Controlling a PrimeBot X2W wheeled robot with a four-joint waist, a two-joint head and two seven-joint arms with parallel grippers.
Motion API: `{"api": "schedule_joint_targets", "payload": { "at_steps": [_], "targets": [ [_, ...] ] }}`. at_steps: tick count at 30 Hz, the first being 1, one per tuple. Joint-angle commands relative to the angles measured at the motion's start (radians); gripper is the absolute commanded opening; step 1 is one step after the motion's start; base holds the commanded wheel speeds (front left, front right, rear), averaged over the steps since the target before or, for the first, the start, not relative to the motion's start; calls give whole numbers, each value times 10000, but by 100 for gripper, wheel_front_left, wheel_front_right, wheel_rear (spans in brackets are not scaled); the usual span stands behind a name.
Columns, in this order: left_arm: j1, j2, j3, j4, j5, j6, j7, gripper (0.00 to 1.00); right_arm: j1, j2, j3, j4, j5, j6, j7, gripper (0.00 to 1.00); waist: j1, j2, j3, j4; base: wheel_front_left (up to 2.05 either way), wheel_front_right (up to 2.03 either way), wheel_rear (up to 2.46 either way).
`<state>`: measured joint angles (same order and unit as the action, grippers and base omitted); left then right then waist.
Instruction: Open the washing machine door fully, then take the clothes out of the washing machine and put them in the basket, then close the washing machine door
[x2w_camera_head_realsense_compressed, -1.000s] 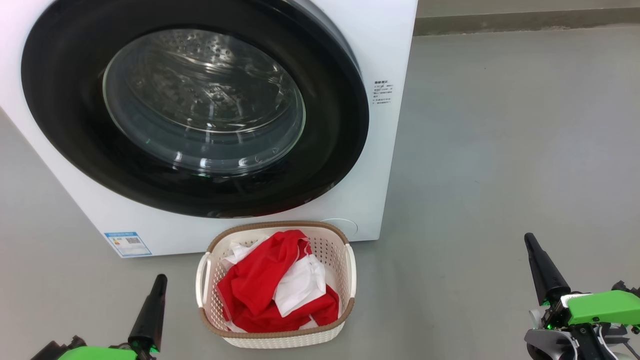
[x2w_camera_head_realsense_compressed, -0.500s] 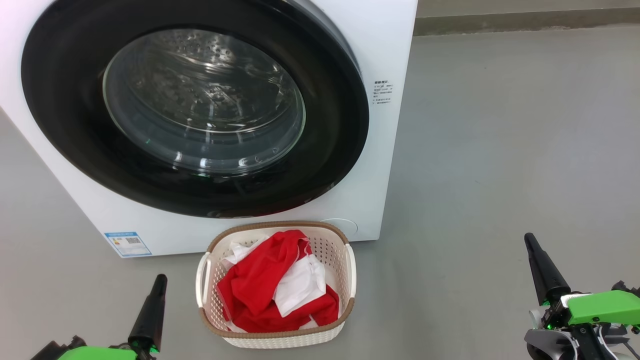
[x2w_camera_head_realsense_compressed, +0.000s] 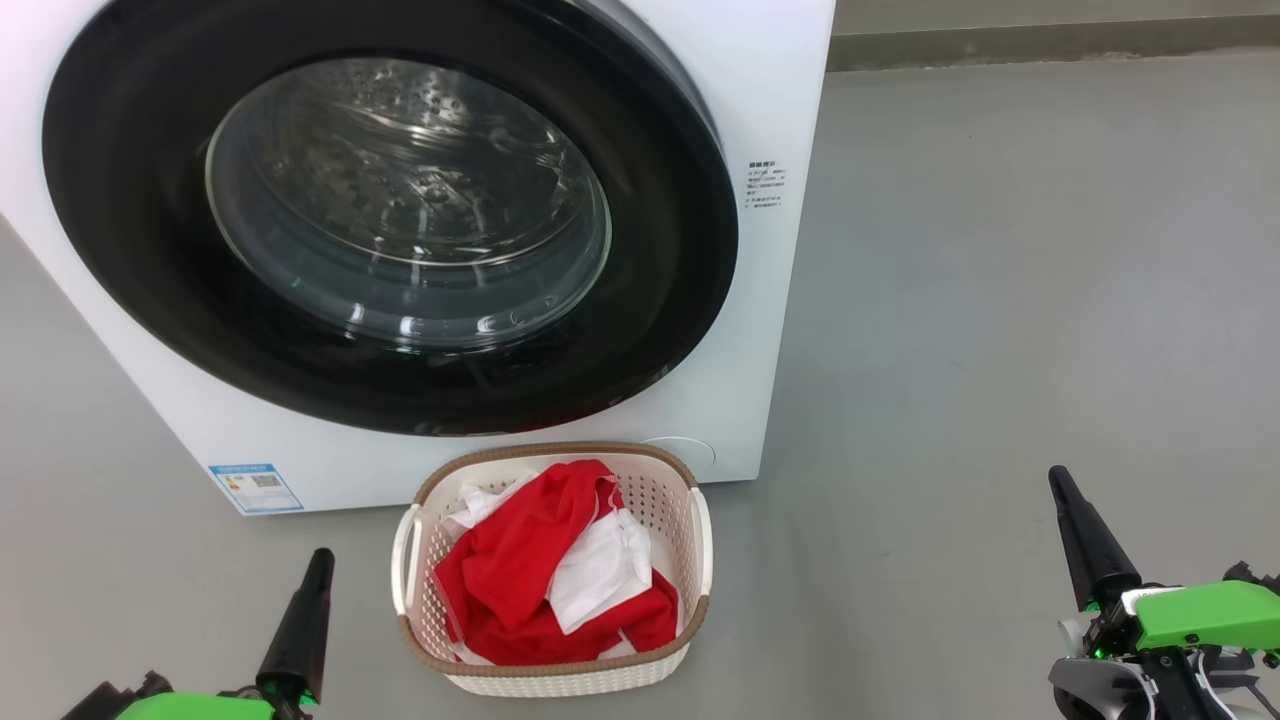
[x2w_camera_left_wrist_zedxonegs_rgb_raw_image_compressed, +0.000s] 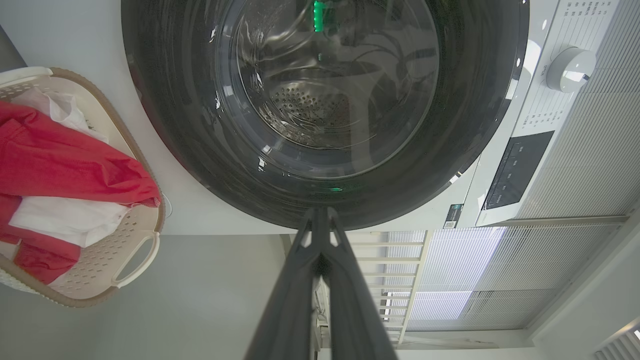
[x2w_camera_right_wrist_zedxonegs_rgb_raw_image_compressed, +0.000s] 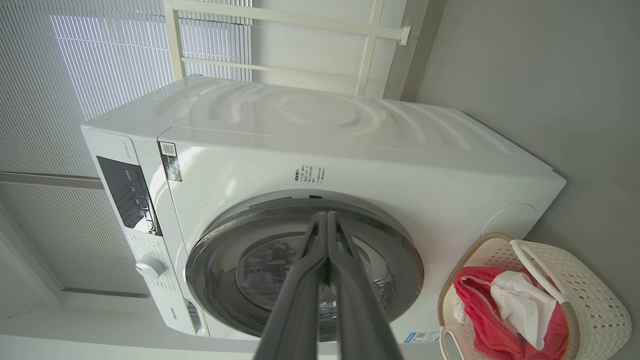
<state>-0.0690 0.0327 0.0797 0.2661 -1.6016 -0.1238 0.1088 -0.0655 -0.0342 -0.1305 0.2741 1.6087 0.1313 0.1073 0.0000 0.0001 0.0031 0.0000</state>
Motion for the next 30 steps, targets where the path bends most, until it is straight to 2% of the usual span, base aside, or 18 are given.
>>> {"api": "schedule_joint_targets", "payload": {
  "at_steps": [1,30],
  "targets": [
    [-391,175,341,-209,-71,-69,44,0,-424,-160,168,-293,0,-6,59,0,0,-1,0,0,0,0,0],
    [-390,175,340,-209,-71,-69,43,0,-424,-160,168,-294,0,-6,58,0,0,-1,0,0,0,0,0]
  ]
}}
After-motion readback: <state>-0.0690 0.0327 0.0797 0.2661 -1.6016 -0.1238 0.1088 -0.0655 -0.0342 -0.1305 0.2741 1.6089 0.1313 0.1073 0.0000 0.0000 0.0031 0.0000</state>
